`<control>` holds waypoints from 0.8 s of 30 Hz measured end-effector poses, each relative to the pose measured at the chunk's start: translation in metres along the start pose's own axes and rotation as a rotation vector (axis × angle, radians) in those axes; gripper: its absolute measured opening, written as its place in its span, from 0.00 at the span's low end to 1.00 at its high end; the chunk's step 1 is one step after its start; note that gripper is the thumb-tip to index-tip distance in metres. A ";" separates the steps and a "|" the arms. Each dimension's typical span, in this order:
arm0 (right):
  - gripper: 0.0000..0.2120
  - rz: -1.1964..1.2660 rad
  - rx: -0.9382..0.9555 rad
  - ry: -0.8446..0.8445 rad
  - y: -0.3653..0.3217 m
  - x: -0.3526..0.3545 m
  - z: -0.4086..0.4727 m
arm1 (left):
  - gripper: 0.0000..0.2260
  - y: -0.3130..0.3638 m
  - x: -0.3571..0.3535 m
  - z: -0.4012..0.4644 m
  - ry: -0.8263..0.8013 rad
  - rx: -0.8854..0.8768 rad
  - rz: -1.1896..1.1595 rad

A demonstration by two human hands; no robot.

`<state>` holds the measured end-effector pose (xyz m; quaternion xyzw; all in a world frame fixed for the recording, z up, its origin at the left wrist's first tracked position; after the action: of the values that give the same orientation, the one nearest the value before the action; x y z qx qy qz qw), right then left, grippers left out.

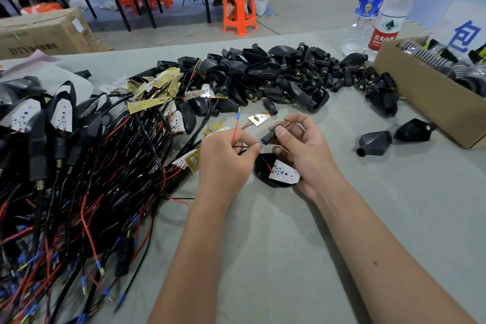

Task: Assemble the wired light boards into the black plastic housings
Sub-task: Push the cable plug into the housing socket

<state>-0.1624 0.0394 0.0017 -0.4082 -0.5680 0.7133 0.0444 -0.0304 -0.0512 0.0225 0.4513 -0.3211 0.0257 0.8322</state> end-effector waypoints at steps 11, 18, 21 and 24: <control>0.10 -0.046 0.031 0.102 0.002 0.001 -0.001 | 0.06 0.000 -0.001 -0.002 0.110 0.078 -0.180; 0.07 -0.016 0.043 0.159 0.001 0.006 0.000 | 0.04 0.004 -0.011 -0.005 0.055 0.106 -0.357; 0.07 0.027 0.035 0.223 0.000 0.009 0.000 | 0.07 0.004 -0.011 -0.003 0.011 0.052 -0.268; 0.06 0.060 0.025 0.230 -0.001 0.009 -0.002 | 0.07 -0.002 -0.010 -0.002 0.028 0.035 -0.228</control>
<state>-0.1675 0.0455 -0.0027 -0.5035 -0.5380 0.6696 0.0931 -0.0368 -0.0479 0.0142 0.4989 -0.2557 -0.0570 0.8261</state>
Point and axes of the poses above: each hand's wrist, its own z-axis towards the middle knuckle, its own x-axis out of the back of the hand, y = z × x, the point moved 4 cm from there along z, towards the middle knuckle, and after that the axes turned 6 degrees about z, right-handed, at the moved point
